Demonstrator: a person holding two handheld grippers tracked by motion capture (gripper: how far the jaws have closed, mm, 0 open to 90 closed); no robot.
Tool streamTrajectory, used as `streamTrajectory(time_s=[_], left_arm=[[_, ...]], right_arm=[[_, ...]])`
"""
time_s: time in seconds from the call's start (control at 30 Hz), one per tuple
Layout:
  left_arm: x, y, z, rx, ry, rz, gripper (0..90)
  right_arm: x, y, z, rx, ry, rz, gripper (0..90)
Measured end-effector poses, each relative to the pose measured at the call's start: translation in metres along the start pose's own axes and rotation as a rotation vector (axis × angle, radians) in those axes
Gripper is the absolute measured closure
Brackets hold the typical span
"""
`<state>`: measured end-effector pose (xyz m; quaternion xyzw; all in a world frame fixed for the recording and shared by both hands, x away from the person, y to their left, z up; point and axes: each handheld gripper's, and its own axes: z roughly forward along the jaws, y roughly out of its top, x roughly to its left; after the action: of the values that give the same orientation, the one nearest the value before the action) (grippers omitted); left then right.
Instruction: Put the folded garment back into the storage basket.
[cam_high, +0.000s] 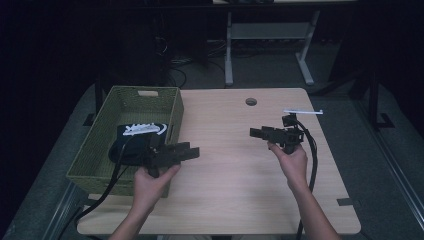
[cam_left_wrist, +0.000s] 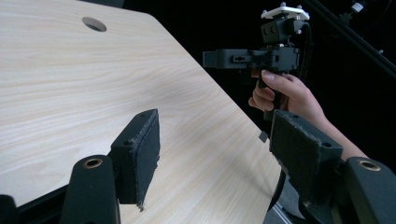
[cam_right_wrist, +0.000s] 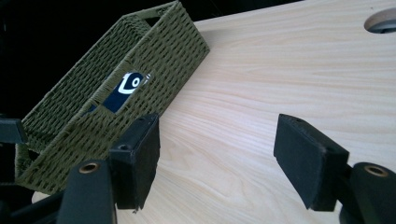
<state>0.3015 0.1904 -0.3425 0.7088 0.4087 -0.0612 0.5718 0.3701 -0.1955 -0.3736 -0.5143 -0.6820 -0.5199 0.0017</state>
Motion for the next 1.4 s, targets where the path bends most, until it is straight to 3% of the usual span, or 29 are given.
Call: streamTrajectory(time_s=[0.87,1.4], left_arm=[[0.007,-0.019,0.035,0.049,0.002,-0.007,32.9],[0.015,-0.029,0.052,0.083,0.039,0.003,30.9]], right_arm=[[-0.027,-0.022,-0.021,0.008,-0.031,0.051,29.4],[-0.056,-0.054,-0.041,0.017,-0.052,0.109,28.5]])
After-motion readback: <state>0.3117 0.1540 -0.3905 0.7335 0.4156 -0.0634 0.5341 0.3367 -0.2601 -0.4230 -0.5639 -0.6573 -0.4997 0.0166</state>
